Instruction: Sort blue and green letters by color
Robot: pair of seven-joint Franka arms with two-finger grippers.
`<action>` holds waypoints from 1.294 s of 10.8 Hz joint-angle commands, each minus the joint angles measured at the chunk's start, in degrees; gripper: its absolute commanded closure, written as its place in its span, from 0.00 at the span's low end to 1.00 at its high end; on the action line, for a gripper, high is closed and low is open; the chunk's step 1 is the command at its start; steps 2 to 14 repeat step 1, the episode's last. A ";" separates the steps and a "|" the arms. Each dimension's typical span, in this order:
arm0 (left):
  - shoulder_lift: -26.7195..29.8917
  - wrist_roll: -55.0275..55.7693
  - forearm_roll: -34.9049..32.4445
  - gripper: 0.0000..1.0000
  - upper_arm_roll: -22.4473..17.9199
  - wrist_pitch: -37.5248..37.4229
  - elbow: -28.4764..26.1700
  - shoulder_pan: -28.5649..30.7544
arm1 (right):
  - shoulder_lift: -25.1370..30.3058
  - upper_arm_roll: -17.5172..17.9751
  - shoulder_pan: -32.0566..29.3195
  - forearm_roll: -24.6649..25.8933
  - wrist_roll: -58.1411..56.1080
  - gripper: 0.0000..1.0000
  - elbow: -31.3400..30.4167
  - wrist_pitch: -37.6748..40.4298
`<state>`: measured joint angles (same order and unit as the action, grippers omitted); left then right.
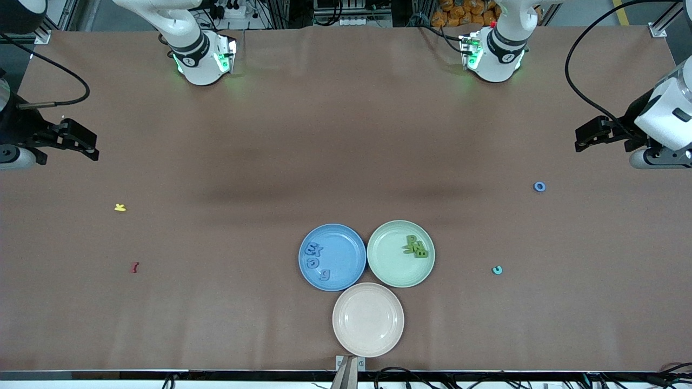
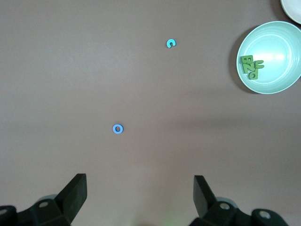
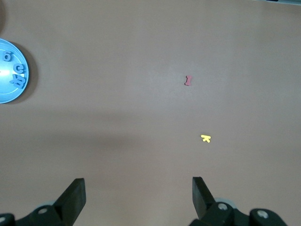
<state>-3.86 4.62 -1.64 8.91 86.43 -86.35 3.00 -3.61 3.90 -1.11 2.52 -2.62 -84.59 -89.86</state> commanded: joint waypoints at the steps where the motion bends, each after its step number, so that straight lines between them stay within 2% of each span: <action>1: -0.09 -0.40 1.38 0.00 0.14 -0.12 0.66 0.34 | 1.14 0.23 -2.75 -4.43 -0.90 0.00 1.00 1.44; 14: -0.09 -0.40 1.38 0.00 0.14 -0.12 0.66 0.34 | 1.14 0.23 -2.75 -4.43 -0.90 0.00 1.00 1.44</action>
